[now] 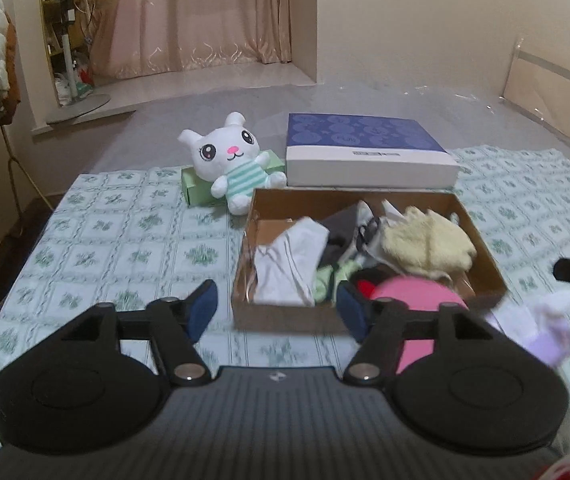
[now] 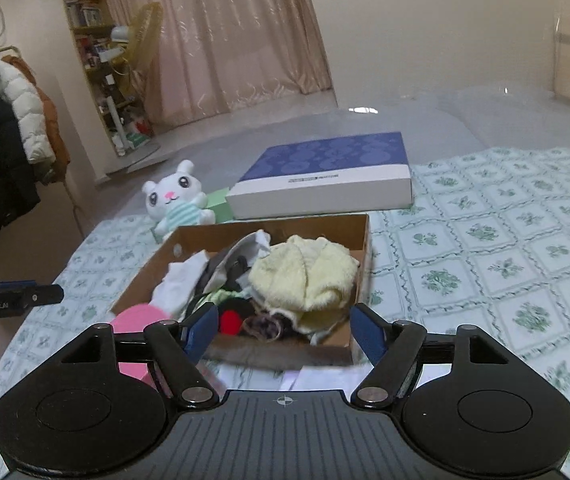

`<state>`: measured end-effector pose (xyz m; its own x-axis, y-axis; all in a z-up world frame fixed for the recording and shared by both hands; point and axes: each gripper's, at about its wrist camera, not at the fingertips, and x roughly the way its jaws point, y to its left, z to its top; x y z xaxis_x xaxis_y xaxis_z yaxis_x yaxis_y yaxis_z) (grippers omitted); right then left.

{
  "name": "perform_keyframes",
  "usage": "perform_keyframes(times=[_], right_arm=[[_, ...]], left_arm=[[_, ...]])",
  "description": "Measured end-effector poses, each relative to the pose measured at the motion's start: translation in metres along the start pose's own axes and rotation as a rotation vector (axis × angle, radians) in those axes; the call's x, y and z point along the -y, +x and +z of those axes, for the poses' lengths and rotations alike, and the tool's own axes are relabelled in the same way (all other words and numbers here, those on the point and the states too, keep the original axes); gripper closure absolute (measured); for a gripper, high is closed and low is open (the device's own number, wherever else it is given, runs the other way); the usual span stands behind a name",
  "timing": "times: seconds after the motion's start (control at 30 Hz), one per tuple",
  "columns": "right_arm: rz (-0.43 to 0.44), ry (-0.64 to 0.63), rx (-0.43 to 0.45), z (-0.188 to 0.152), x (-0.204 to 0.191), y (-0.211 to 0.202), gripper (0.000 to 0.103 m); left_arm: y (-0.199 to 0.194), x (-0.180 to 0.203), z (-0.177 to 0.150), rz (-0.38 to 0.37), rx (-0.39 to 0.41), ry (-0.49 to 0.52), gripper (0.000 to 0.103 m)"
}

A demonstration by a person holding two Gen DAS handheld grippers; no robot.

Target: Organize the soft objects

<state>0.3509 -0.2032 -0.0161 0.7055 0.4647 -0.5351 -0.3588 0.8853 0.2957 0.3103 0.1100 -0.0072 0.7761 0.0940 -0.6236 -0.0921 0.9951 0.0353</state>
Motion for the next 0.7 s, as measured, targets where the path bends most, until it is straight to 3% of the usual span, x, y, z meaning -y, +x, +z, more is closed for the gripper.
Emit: perform_keyframes(times=[0.3,0.7], right_arm=[[0.052,0.038,0.018,-0.038,-0.032,-0.066,0.029],[0.105,0.037,-0.052,-0.089,-0.064,-0.125,0.029]], left_arm=[[-0.082,0.014,-0.050,-0.026,-0.013,-0.024,0.039],[-0.166,0.034,-0.102,-0.048,-0.007,-0.048,0.039]])
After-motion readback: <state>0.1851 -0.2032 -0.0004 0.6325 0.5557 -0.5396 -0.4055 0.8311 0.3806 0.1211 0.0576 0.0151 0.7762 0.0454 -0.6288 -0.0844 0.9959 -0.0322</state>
